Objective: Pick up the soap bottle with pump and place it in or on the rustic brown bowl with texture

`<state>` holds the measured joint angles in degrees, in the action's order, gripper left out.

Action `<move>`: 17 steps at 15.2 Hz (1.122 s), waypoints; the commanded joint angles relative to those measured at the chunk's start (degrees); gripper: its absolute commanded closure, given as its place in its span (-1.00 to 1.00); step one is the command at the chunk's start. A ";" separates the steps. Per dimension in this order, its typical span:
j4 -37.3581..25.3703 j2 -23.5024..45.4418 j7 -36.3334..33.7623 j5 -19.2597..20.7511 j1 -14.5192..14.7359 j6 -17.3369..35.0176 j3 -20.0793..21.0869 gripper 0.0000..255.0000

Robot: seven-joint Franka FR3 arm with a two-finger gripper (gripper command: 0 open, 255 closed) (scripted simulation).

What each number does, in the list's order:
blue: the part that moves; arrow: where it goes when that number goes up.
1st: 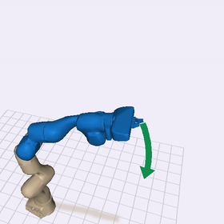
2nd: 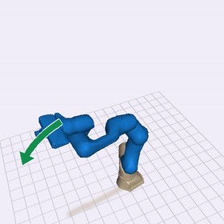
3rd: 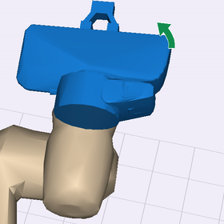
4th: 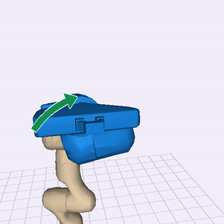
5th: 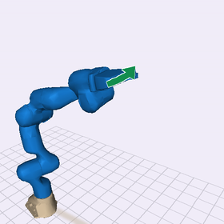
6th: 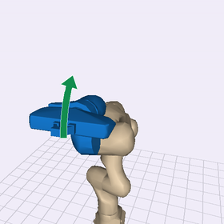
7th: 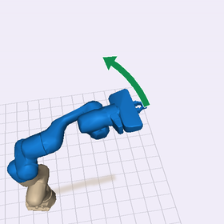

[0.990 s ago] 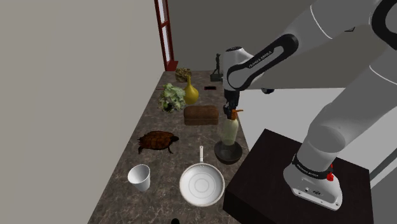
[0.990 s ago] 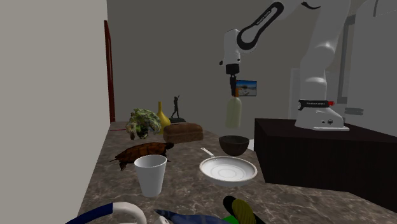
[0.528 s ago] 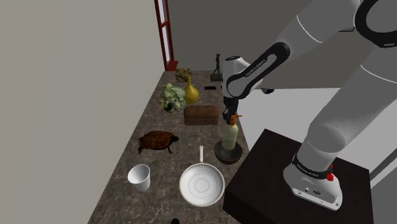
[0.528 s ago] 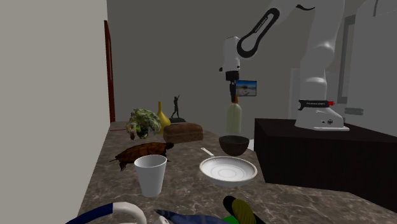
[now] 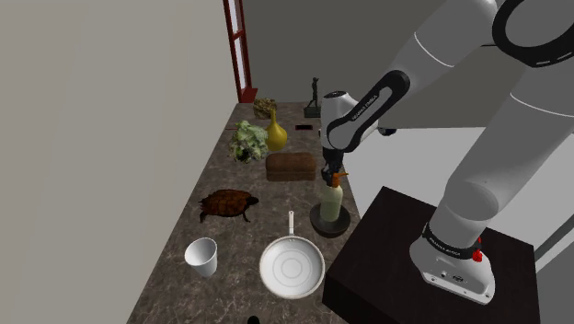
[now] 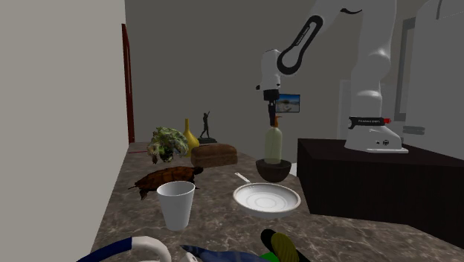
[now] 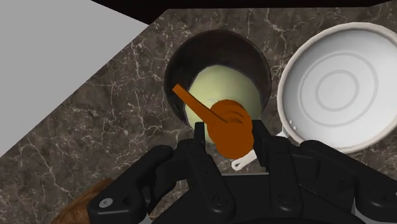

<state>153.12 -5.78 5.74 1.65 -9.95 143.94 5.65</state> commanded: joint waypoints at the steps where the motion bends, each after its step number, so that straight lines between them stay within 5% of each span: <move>1: -0.02 0.10 0.01 0.03 -0.02 0.13 -0.02 1.00; 4: -0.02 0.10 0.01 0.03 -0.02 0.13 -0.02 1.00; 5: -0.02 0.11 0.01 0.03 -0.02 0.13 -0.02 -1.00; 10: -0.03 0.11 0.01 0.03 -0.03 0.13 -0.02 -1.00; 14: -2.40 -6.46 0.85 -1.15 0.35 -8.78 -0.09 -1.00; 17: -2.40 -6.46 0.85 -1.14 0.36 -8.78 -0.10 -1.00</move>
<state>150.82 -12.08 6.57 0.54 -9.61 135.46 5.55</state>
